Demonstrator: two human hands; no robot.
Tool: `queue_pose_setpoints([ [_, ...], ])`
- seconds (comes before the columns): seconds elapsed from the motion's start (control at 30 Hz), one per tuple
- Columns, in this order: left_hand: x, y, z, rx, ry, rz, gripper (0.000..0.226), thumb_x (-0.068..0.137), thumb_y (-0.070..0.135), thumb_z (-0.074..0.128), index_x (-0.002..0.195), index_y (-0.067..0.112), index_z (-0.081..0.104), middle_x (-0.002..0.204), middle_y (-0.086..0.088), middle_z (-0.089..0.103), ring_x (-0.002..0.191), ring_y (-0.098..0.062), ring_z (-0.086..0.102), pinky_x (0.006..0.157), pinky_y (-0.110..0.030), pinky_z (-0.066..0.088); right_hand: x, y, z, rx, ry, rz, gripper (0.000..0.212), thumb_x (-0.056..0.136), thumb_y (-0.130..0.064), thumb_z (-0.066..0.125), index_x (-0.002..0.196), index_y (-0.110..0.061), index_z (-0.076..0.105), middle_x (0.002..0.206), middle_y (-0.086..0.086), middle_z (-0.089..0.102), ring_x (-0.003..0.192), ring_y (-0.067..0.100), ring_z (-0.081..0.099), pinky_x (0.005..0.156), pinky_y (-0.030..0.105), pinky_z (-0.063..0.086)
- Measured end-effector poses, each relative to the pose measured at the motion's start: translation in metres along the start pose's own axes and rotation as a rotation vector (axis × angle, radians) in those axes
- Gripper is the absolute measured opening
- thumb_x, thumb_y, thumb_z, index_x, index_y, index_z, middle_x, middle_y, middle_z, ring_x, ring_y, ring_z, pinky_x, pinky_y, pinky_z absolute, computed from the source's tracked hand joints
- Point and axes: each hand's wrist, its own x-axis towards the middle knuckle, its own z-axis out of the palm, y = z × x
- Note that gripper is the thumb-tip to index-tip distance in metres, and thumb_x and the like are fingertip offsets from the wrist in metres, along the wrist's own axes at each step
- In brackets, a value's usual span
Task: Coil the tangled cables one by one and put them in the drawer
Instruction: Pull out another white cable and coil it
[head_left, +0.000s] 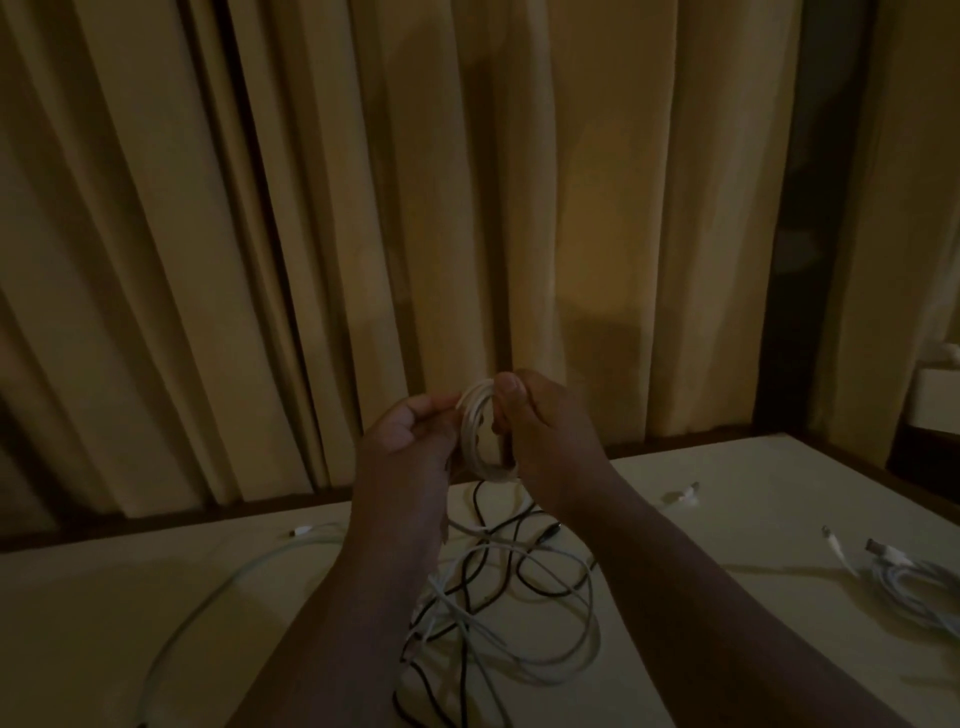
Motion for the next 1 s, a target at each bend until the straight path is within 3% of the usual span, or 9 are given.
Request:
queue_pose_setpoints([
  [0.3,0.005,0.002,-0.011,0.139,-0.081,0.019,0.018,0.095,0.007,0.063,0.098,0.016,0.077,0.096,-0.005,0.078,0.093,-0.026,0.074,0.088,-0.052,0.058,0.002,-0.007,-0.006,-0.053,-0.044,-0.042,0.039,0.108,-0.036,0.035,0.077,-0.022,0.054,0.067,-0.007,0.052,0.060,0.004,0.048,0.057,0.023,0.040],
  [0.43,0.006,0.005,-0.013,0.163,-0.133,-0.002,0.040,0.096,-0.004,0.045,0.088,0.014,0.079,0.091,-0.011,0.078,0.088,-0.030,0.074,0.085,-0.053,0.059,0.000,-0.007,-0.003,-0.109,-0.039,-0.029,0.037,0.108,-0.038,0.035,0.085,-0.020,0.058,0.073,-0.006,0.058,0.064,0.007,0.055,0.059,0.027,0.043],
  [0.5,0.006,0.005,-0.015,0.070,-0.186,-0.022,0.040,0.096,0.000,0.042,0.083,0.010,0.079,0.092,-0.019,0.076,0.090,-0.037,0.072,0.087,-0.056,0.057,0.000,-0.006,-0.003,-0.144,-0.029,-0.050,0.039,0.107,-0.040,0.035,0.089,-0.017,0.059,0.077,-0.001,0.062,0.068,0.012,0.060,0.061,0.033,0.049],
  [0.6,0.006,0.006,-0.017,-0.004,-0.239,-0.034,0.024,0.088,0.019,0.061,0.094,0.000,0.075,0.099,-0.029,0.070,0.095,-0.044,0.067,0.088,-0.056,0.054,0.000,-0.006,-0.004,-0.163,-0.023,-0.057,0.037,0.107,-0.040,0.034,0.087,-0.020,0.057,0.076,-0.002,0.060,0.066,0.011,0.058,0.060,0.031,0.047],
  [0.73,0.003,0.002,-0.014,-0.038,-0.277,-0.086,0.047,0.070,0.022,0.075,0.114,0.008,0.065,0.098,-0.014,0.075,0.087,-0.029,0.069,0.076,-0.042,0.055,-0.002,-0.003,-0.001,-0.196,-0.009,-0.081,0.038,0.108,-0.038,0.034,0.089,-0.017,0.059,0.077,-0.002,0.063,0.067,0.011,0.062,0.059,0.035,0.052],
  [0.8,0.000,0.002,-0.011,-0.146,-0.287,-0.161,0.049,0.070,0.017,0.074,0.117,0.012,0.061,0.092,-0.009,0.075,0.076,-0.022,0.067,0.067,-0.034,0.048,-0.002,-0.001,-0.001,-0.242,-0.009,-0.087,0.038,0.108,-0.038,0.033,0.091,-0.017,0.060,0.078,-0.004,0.063,0.067,0.008,0.062,0.057,0.030,0.051],
  [0.87,-0.002,0.003,-0.009,-0.240,-0.305,-0.230,0.042,0.071,0.017,0.072,0.112,0.014,0.064,0.087,-0.004,0.074,0.072,-0.019,0.063,0.067,-0.033,0.041,-0.002,0.001,-0.001,-0.287,-0.016,-0.073,0.037,0.108,-0.039,0.033,0.091,-0.018,0.059,0.077,-0.005,0.062,0.067,0.007,0.061,0.057,0.026,0.048],
  [1.0,-0.007,0.004,-0.006,-0.335,-0.414,-0.249,0.016,0.077,0.011,0.075,0.092,0.015,0.073,0.070,0.000,0.065,0.065,-0.016,0.060,0.071,-0.035,0.038,-0.002,0.003,-0.003,-0.315,-0.016,-0.054,0.035,0.108,-0.036,0.036,0.094,-0.015,0.060,0.080,0.002,0.064,0.070,0.015,0.063,0.064,0.040,0.054],
])
